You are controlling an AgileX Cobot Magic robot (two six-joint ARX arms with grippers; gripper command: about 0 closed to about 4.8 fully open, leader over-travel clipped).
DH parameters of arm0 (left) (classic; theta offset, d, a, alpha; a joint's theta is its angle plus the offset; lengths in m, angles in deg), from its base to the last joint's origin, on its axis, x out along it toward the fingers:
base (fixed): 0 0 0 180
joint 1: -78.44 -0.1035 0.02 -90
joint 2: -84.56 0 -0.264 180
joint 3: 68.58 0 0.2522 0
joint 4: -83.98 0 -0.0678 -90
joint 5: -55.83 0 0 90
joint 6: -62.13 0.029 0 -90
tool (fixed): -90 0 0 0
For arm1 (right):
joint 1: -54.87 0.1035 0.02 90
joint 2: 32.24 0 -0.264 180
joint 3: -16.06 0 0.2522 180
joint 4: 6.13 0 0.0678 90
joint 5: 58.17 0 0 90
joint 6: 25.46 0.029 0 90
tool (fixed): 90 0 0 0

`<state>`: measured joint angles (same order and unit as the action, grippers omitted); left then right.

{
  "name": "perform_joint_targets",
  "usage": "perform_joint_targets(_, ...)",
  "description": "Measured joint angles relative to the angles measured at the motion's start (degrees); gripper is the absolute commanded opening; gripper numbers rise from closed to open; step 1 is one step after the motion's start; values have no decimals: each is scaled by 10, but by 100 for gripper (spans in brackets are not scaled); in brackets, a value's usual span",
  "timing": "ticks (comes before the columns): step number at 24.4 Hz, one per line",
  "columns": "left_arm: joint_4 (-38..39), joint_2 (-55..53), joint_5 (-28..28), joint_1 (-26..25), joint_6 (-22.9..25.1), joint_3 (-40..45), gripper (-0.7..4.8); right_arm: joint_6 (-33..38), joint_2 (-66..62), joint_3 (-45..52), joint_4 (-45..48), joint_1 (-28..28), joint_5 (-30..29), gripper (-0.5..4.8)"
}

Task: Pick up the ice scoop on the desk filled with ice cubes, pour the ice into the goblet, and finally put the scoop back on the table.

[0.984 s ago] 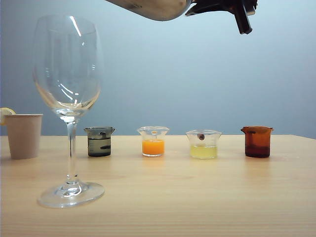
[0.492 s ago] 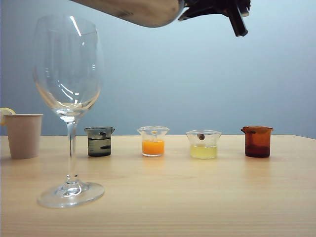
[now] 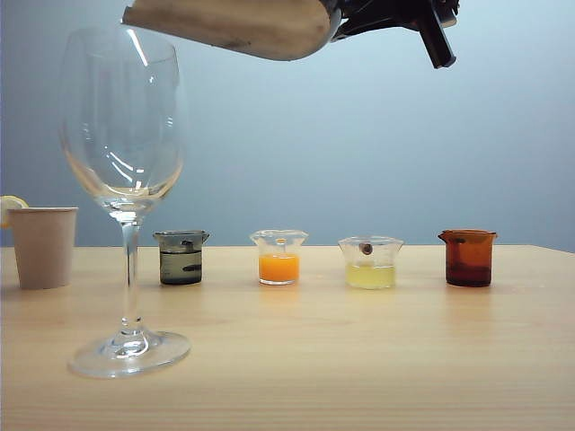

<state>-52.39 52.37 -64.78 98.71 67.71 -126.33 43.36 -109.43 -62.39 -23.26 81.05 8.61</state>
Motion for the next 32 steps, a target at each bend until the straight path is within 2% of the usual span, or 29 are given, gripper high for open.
perform_joint_targets(32, 0, 0, 0, 0, 0, 0, -5, -36, 0, 0, 13, 4, 18, -5)
